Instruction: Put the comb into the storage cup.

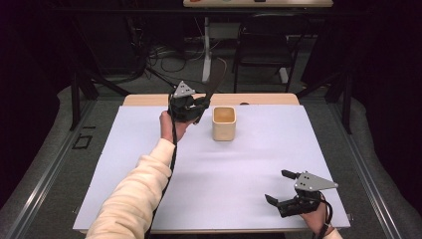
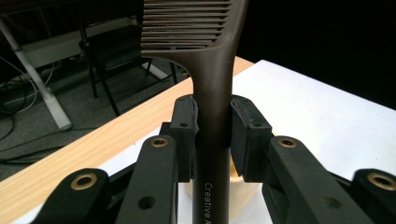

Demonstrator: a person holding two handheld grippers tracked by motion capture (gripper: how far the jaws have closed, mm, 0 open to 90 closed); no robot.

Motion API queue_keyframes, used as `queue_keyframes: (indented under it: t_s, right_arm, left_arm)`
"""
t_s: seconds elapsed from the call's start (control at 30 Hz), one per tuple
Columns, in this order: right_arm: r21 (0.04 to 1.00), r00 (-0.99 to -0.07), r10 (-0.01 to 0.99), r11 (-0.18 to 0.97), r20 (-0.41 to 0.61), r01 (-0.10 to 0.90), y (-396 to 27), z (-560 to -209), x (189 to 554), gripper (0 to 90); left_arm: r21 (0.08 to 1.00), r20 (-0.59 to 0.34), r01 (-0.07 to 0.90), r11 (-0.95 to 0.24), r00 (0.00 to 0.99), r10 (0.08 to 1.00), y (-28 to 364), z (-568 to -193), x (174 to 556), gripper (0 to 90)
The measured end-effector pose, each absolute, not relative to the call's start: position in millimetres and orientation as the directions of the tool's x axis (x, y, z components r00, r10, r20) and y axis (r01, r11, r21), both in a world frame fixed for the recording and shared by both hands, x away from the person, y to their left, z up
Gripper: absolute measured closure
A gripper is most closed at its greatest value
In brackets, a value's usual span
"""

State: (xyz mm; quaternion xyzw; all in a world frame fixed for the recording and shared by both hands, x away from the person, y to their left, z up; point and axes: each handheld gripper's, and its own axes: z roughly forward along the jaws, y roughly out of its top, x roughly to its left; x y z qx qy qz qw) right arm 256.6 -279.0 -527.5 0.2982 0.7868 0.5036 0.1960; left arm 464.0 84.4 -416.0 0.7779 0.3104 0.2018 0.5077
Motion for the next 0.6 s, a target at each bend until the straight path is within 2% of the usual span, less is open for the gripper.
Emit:
queue_keyframes:
  t_s: [0.6]
  right_arm:
    - [0.910, -0.745, 0.667, 0.317, -0.012, 0.268, -280, -527, 256, 0.2]
  left_arm:
    - [0.929, 0.013, 0.245, -0.279, 0.730, 0.683, 71, -413, 475, 72.7]
